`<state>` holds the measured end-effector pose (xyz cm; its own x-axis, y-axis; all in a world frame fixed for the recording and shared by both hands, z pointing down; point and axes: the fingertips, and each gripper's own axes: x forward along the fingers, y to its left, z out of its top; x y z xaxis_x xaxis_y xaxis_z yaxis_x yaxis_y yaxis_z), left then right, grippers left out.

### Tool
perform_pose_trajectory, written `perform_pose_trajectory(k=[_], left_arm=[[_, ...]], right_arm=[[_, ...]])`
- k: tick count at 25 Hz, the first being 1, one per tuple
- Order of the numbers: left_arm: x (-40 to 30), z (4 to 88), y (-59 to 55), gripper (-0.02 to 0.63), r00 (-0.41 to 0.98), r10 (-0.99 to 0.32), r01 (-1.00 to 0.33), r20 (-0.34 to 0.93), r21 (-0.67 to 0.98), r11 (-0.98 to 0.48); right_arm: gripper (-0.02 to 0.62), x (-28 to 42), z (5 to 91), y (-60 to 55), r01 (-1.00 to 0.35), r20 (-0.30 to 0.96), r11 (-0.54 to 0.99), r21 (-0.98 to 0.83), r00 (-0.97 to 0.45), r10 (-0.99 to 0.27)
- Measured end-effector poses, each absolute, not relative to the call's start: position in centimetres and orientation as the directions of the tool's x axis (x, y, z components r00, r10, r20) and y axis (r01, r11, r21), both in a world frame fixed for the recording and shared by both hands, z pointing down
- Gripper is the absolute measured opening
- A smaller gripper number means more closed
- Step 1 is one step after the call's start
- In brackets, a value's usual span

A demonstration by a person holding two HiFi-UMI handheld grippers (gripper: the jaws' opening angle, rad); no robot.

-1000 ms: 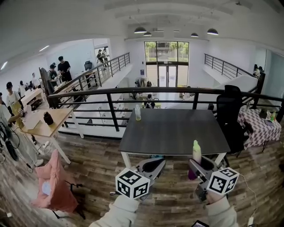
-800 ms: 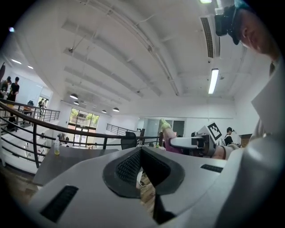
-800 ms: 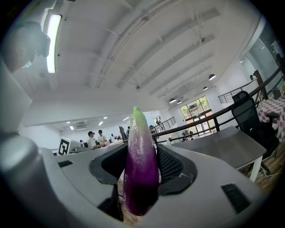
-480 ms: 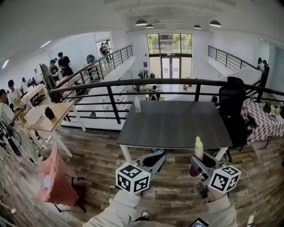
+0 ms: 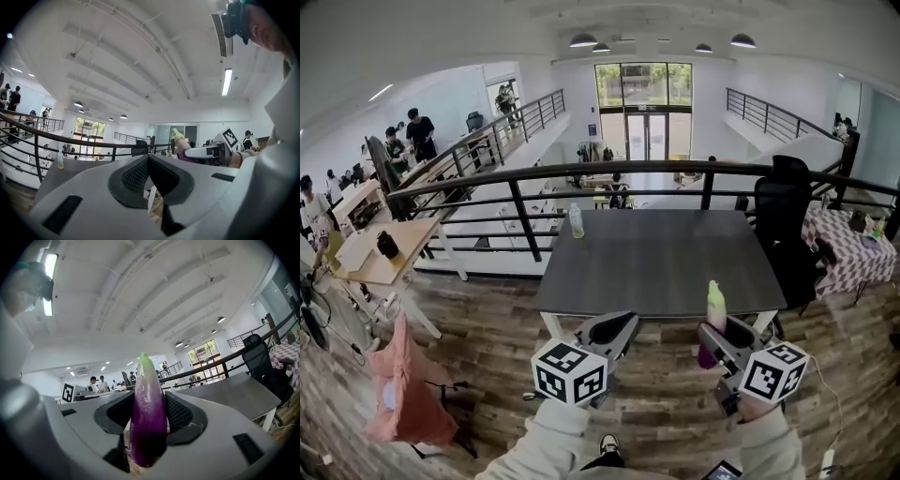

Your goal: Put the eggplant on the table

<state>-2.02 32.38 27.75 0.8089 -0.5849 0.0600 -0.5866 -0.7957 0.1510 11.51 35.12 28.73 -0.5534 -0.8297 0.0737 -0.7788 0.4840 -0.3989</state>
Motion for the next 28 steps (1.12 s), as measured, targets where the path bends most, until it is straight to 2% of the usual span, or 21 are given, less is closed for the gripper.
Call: perform_pose_trajectory(k=[5,16,21,28], left_arm=[[-1.6,30.0,28.9,0.006,0.815,-0.570,-0.580,0.105,0.145,-0.802],[-4.5,29.8,19.3,0.006,0.812,-0.578,-0.584,0.087,0.137,-0.800],[-5.2,30.3,15.8,0.006,0.812,-0.570,-0.577,0.126,0.024,-0.817],[-6.1,31.0,12.5,0.006,0.849,-0.516,-0.524,0.116,0.060,-0.850]], right_arm=[[0.207,11.7,29.7,31.6,-0.791,0.106,0.462,-0.401,-0.540,-0.835],[0.207,8.4,29.3,22.3,-0.801,0.137,0.465,-0.378,-0.545,-0.827],[0.207,7.6,29.4,18.0,-0.802,0.135,0.451,-0.392,-0.535,-0.834],[0.207,6.0,29.8,13.6,-0.803,0.128,0.440,-0.402,-0.525,-0.841]])
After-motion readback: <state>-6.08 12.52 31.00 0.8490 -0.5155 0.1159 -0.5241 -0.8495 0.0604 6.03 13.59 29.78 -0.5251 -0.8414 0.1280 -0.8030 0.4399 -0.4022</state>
